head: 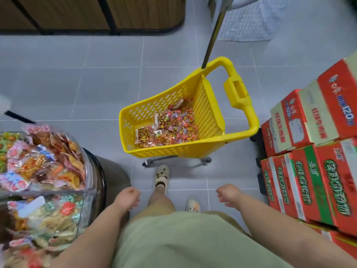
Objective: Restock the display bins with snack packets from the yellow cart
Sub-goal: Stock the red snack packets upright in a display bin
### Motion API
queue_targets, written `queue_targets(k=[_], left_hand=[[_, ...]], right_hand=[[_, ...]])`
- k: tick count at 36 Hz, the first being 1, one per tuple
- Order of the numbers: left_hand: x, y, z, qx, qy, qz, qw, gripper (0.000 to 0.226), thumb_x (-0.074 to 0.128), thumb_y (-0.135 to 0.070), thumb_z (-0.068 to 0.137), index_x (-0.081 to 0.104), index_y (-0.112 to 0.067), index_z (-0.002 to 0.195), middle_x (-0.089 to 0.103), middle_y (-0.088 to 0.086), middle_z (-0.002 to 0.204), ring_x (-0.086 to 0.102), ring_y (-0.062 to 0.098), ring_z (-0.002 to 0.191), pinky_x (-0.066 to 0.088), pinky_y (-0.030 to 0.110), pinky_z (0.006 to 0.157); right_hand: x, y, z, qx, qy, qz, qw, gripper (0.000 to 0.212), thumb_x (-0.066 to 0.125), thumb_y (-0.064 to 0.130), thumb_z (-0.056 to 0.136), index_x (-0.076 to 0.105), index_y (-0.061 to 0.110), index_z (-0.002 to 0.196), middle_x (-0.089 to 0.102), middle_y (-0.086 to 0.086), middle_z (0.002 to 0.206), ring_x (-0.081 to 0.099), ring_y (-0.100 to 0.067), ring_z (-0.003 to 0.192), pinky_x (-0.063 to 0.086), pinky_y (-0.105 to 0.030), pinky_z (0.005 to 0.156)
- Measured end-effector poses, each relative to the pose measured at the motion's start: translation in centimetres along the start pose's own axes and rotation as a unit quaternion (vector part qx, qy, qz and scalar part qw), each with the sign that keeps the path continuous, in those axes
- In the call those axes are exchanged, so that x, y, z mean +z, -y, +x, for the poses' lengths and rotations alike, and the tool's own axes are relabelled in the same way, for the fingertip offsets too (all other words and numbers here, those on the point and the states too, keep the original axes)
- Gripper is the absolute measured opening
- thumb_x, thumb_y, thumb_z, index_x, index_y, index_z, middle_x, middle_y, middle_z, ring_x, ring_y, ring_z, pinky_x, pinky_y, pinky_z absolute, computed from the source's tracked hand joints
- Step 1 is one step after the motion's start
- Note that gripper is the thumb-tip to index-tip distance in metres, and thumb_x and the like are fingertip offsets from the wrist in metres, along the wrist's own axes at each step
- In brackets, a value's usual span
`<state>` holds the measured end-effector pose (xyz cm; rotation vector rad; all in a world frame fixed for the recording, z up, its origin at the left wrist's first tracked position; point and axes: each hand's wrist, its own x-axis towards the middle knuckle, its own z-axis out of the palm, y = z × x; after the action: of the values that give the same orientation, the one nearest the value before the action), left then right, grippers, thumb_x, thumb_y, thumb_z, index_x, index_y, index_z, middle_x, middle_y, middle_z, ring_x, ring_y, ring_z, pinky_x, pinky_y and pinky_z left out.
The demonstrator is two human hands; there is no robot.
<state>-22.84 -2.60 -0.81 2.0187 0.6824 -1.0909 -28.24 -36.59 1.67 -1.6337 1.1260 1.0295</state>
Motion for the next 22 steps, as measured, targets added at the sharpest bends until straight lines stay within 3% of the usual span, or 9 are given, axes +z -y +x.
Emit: queue_targets(k=[7,9,15,19,22], left_hand=[[-4.5,-5.2,5.7,-0.014,0.028,0.035,0.999,0.018,0.043,-0.010,0.096,0.048,-0.007,0.079,0.049,0.008,0.067,0.041,0.017,0.047,0.024,0.019,0.042],[-6.3,-7.4,7.1,-0.007,0.036,0.037,0.999,0.021,0.041,-0.011,0.097,0.047,-0.009,0.077,0.048,0.007,0.067,0.041,0.017,0.048,0.023,0.017,0.041],[-11.9,-14.0,11.1,0.040,0.026,0.095,0.994,0.028,0.044,-0.010,0.096,0.047,-0.012,0.068,0.050,0.007,0.064,0.045,0.018,0.053,0.029,0.021,0.048],[-13.9,-17.2,13.3,0.041,0.032,0.135,0.989,0.024,0.044,-0.010,0.096,0.051,-0.011,0.073,0.054,0.006,0.069,0.049,0.018,0.056,0.034,0.022,0.047],[-14.3,-18.9,14.3,0.044,0.031,0.116,0.992,0.022,0.044,-0.011,0.097,0.052,-0.009,0.077,0.055,0.010,0.075,0.050,0.021,0.060,0.040,0.025,0.056]], right_hand=[[1.6,8.5,1.9,-0.021,0.000,-0.007,1.000,0.008,0.044,0.014,0.095,0.050,0.014,0.089,0.053,-0.004,0.086,0.049,-0.009,0.063,0.037,-0.022,0.058],[2.2,11.2,1.9,-0.035,-0.004,-0.037,0.999,0.020,0.042,0.012,0.096,0.048,0.018,0.077,0.051,-0.005,0.092,0.045,-0.007,0.061,0.037,-0.020,0.056],[3.4,19.0,1.9,-0.073,-0.004,-0.061,0.995,0.029,0.040,0.008,0.094,0.042,0.015,0.066,0.046,-0.011,0.077,0.043,-0.020,0.066,0.028,-0.025,0.054],[3.4,23.5,2.6,-0.090,-0.001,-0.058,0.994,0.024,0.037,0.010,0.095,0.040,0.015,0.071,0.043,-0.011,0.081,0.042,-0.019,0.076,0.028,-0.029,0.064],[3.0,25.7,4.2,-0.080,-0.007,-0.060,0.995,0.022,0.042,0.009,0.095,0.057,0.000,0.081,0.055,-0.019,0.093,0.047,-0.020,0.076,0.033,-0.029,0.066]])
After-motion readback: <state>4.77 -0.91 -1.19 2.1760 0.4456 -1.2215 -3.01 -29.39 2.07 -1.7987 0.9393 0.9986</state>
